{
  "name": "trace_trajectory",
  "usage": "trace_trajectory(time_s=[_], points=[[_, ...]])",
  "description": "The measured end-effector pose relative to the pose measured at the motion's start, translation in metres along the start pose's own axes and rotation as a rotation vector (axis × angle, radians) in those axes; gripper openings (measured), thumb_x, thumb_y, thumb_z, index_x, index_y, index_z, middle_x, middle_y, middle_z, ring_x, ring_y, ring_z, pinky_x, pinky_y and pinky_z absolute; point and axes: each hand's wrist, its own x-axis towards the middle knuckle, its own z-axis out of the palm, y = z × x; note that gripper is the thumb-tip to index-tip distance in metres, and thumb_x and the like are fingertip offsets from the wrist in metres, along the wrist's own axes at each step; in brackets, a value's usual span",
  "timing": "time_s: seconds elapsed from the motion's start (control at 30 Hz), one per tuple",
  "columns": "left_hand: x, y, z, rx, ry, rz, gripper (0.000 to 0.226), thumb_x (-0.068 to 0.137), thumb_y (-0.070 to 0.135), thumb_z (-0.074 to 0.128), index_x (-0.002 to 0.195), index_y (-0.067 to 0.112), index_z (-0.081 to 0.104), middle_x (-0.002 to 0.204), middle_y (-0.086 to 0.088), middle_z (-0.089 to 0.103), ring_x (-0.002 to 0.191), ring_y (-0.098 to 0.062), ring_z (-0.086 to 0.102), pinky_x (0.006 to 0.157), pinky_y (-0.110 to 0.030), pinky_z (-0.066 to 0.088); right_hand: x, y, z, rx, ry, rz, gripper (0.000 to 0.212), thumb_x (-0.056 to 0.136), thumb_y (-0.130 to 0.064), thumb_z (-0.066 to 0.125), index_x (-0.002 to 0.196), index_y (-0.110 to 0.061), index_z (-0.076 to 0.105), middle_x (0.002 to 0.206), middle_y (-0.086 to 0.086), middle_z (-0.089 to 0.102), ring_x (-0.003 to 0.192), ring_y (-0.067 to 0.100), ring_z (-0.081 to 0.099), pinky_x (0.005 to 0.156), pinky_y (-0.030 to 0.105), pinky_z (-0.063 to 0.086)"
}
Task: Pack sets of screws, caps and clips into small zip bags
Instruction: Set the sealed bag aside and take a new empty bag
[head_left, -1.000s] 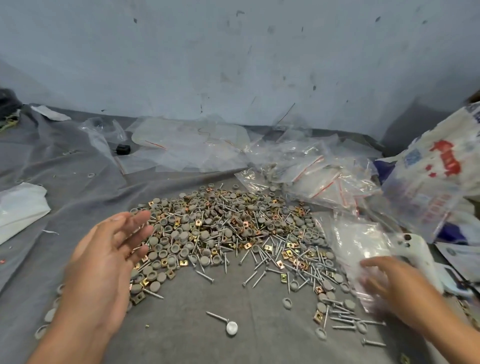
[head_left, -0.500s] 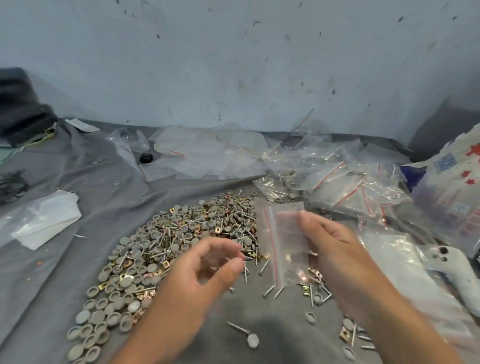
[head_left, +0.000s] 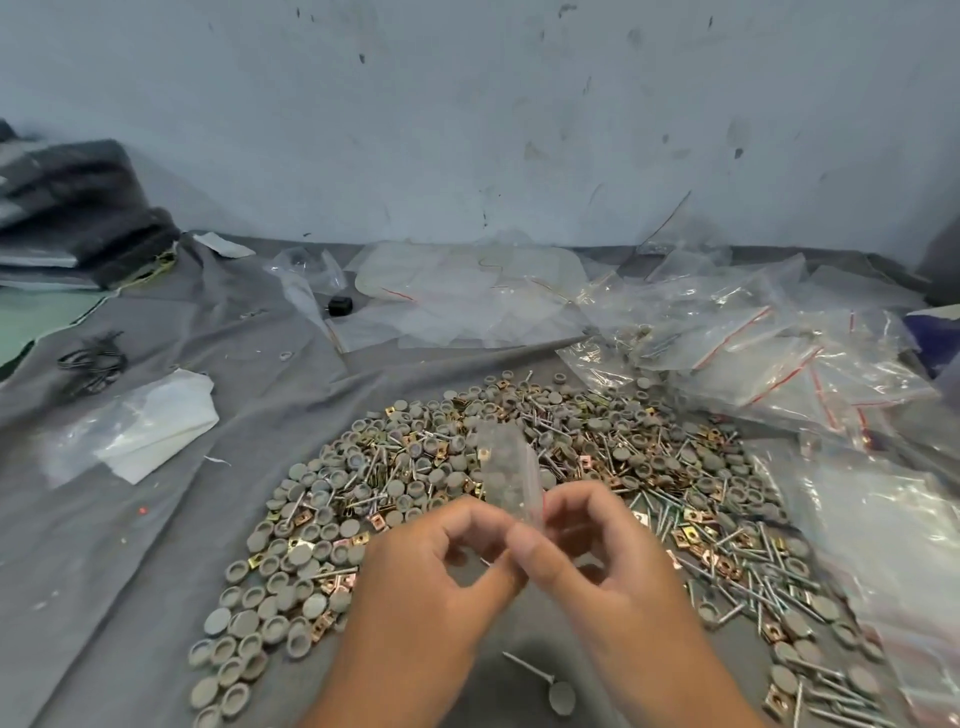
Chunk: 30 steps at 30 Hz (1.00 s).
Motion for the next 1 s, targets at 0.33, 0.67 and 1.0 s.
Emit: trace_trajectory(time_s=[0.33,0.67,1.0], points=[[0.0,0.0,0.001,-0.027,-0.092,0.009,0.03,0.072,0.062,0.071,0.089,0.037,0.07,0.079,0.013,0.072,0.078,-0.01,0.068,0.075,-0.033,0.052,0.004,-0.005,-0.012,0.171,-0.03,0.054,0.019,0.077,-0.042,0.069,0.079,-0.024,0.074,0.061,-0.005,0.063,0.052,0.006,0.053,0.05,0.018,0.043],[-0.003,0.001,0.006,0.002,-0.097,0.052,0.023,0.074,0.054,0.072,0.094,0.044,0.072,0.08,0.018,0.074,0.08,-0.008,0.071,0.074,-0.025,0.053,0.003,0.001,-0.008,0.237,-0.014,0.065,0.013,0.071,-0.036,0.078,0.068,-0.024,0.074,0.059,0.002,0.067,0.052,0.0,0.055,0.051,0.01,0.041],[-0.003,0.005,-0.002,0.183,0.244,0.069,0.013,0.082,0.042,0.059,0.078,0.037,0.07,0.073,0.024,0.07,0.069,-0.002,0.068,0.06,-0.017,0.051,-0.009,-0.001,-0.013,-0.162,0.095,-0.015,0.034,0.078,-0.061,0.063,0.075,-0.028,0.059,0.056,-0.009,0.054,0.049,0.001,0.042,0.05,0.017,0.037]])
